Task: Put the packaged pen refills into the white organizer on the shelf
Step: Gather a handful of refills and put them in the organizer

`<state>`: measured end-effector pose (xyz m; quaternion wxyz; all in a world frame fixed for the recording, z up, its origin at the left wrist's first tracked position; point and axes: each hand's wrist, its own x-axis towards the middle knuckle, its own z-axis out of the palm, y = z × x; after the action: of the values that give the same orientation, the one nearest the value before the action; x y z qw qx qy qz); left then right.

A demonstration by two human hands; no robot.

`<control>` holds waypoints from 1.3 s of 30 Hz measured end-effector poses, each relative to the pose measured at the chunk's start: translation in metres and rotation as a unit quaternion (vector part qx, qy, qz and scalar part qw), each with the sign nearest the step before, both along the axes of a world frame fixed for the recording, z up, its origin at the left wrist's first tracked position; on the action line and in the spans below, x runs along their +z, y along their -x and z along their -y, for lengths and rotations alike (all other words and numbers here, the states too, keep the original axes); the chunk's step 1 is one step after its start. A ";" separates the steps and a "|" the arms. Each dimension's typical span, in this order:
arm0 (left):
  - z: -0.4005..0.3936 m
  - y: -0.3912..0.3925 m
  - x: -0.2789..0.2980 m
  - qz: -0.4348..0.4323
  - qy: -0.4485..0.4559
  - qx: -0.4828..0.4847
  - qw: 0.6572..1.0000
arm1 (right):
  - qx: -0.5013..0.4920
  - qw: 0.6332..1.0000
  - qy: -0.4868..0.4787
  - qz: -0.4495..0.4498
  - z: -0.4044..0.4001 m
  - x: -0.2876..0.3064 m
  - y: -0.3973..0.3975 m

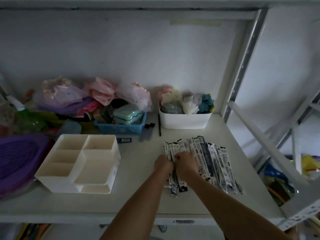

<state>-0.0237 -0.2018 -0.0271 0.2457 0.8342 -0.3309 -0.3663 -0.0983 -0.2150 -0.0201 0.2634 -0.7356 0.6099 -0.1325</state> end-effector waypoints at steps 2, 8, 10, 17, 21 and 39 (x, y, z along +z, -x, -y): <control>-0.001 -0.006 0.010 -0.043 -0.032 -0.012 0.998 | 0.013 0.999 0.032 0.009 -0.001 0.003 0.002; -0.012 -0.053 0.060 -0.077 0.054 -0.013 0.995 | 0.059 0.985 0.027 0.161 0.003 0.053 -0.021; -0.021 -0.072 0.087 -0.140 0.153 -0.026 0.978 | 0.104 0.974 -0.004 0.200 0.000 0.083 -0.047; -0.074 -0.164 0.172 0.199 0.335 -0.094 0.916 | 0.143 0.926 0.136 0.322 -0.036 0.173 -0.152; -0.102 -0.229 0.169 0.428 0.267 -0.157 0.849 | 0.151 0.912 0.218 0.314 -0.074 0.179 -0.217; -0.138 -0.337 0.099 0.244 0.373 -0.213 0.869 | 0.029 0.960 0.181 0.209 -0.108 0.110 -0.294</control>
<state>0.3133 -0.0638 0.0720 0.3660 0.6527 -0.6620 -0.0434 0.1956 -0.1069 0.0901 0.2512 -0.7443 0.4850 -0.3843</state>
